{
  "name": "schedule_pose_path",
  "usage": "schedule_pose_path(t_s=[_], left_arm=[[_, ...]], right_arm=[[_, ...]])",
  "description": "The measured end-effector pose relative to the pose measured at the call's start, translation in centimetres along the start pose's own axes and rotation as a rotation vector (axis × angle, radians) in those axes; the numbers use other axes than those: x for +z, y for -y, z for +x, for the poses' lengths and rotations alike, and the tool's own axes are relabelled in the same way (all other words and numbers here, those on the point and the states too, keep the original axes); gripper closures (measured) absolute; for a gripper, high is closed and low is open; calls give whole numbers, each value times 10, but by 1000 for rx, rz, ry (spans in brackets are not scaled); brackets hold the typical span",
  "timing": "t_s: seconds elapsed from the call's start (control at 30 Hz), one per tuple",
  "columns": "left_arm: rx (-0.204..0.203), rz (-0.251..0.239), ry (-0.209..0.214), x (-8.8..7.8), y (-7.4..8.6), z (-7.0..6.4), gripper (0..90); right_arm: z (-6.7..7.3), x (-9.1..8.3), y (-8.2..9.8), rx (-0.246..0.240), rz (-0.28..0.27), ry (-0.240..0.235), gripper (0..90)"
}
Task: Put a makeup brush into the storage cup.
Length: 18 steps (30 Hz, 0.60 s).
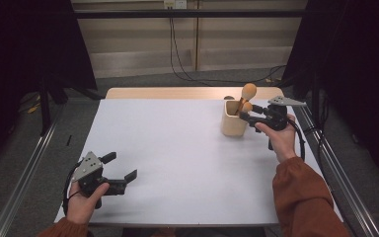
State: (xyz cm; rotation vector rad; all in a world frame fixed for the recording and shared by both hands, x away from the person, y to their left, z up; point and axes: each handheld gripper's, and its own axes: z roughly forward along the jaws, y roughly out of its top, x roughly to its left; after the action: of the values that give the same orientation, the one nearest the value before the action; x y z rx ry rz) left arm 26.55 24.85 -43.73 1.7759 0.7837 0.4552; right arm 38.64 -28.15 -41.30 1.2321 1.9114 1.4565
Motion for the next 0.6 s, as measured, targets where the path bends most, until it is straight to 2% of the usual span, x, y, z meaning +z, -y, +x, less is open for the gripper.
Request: schedule_pose_path(t_s=[0.07, 0.23, 0.3, 0.43, 0.53, 0.6], left_arm=[[-1, 1, -2, 0, 0, 0, 23], [-5, -3, -4, 0, 0, 1, 22], [0, -2, -7, -1, 0, 2, 22], [-11, -12, -7, -3, 0, 1, 22], [-12, -17, -8, -4, 0, 1, 22], [-9, -20, -6, -4, 0, 1, 22]], right_arm=[[1, -2, 1, -5, 1, 1, 298], [2, -6, 6, 2, 6, 3, 159], [3, -8, 8, 5, 2, 18, 88], [6, -12, 10, -5, -19, 19, 41], [7, -15, 12, 15, -28, 23, 2], [10, -18, 14, -9, -36, 34, 1]])
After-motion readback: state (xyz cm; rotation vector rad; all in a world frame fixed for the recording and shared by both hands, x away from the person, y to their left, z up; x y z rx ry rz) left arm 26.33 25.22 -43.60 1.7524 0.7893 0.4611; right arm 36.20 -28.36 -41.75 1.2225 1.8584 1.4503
